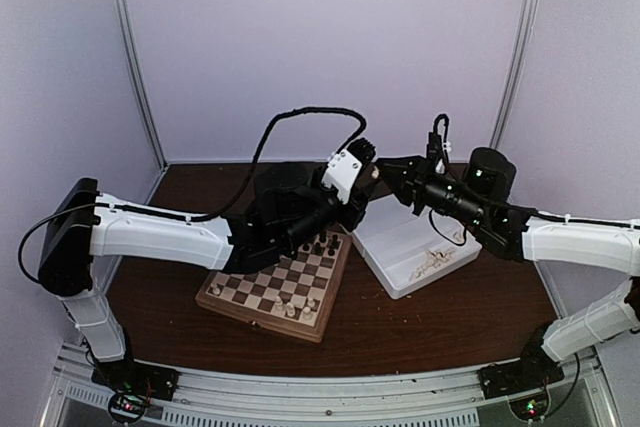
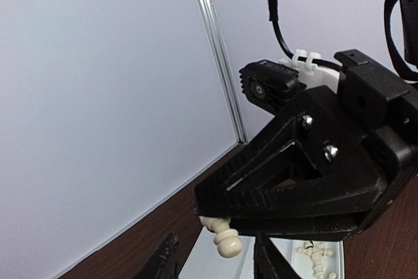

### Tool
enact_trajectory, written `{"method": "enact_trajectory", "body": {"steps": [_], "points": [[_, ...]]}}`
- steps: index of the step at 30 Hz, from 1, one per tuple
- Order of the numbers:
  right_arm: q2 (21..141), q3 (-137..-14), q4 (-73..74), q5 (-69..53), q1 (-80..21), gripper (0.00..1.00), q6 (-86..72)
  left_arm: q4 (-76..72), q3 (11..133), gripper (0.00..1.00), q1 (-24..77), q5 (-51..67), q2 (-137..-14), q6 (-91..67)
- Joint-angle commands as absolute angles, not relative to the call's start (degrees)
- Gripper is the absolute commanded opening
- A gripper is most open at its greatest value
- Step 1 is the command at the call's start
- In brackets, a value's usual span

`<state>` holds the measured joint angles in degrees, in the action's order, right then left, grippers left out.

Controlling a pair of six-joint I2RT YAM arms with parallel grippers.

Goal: Set up the chess pieces on the board
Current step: Place the chess piece on the chessboard.

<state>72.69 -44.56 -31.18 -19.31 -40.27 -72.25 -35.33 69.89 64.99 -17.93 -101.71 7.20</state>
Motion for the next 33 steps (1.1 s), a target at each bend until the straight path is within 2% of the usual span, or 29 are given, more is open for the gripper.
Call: {"method": "enact_trajectory", "body": {"steps": [1, 3, 8, 12, 15, 16, 20, 25, 28, 33], "points": [[73.6, -44.7, -34.2, -19.5, -41.0, 0.14, -72.9, -39.4, 71.1, 0.37, 64.9, -18.8, -102.1, 8.5], [73.9, -44.7, -34.3, -19.3, -41.1, 0.14, -72.8, -39.5, 71.2, 0.34, 65.0, -19.1, -102.3, 8.7], [74.5, -44.6, -35.1, -19.3, -41.5, 0.14, -73.0, -39.5, 71.2, 0.14, 64.9, -19.3, -102.3, 9.1], [74.3, -44.6, -35.0, -18.8, -41.5, 0.14, -72.9, -39.9, 70.8, 0.10, 65.0, -19.5, -102.2, 9.2], [73.8, -44.7, -34.6, -18.4, -41.6, 0.15, -72.6, -40.3, 70.4, 0.01, 64.9, -19.7, -102.1, 9.1], [73.6, -44.7, -34.4, -18.3, -41.6, 0.16, -72.4, -40.5, 70.2, 0.00, 64.9, -19.8, -102.1, 9.0], [72.5, -44.3, -33.1, -17.1, -41.5, 0.29, -71.0, -39.5, 69.3, 0.00, 64.9, -20.5, -100.8, 8.3], [69.7, -46.1, -23.0, -15.4, -41.0, 0.52, -64.0, -32.0, 67.0, 0.00, 65.0, -20.9, -95.5, 4.8], [67.9, -48.8, -12.4, -14.1, -40.6, 0.56, -57.4, -24.2, 65.1, 0.00, 64.9, -19.4, -90.8, 0.5], [63.7, -48.6, -2.7, -10.6, -39.5, 0.62, -50.3, -2.2, 65.5, 0.00, 64.9, -19.7, -83.1, -7.7]]}}
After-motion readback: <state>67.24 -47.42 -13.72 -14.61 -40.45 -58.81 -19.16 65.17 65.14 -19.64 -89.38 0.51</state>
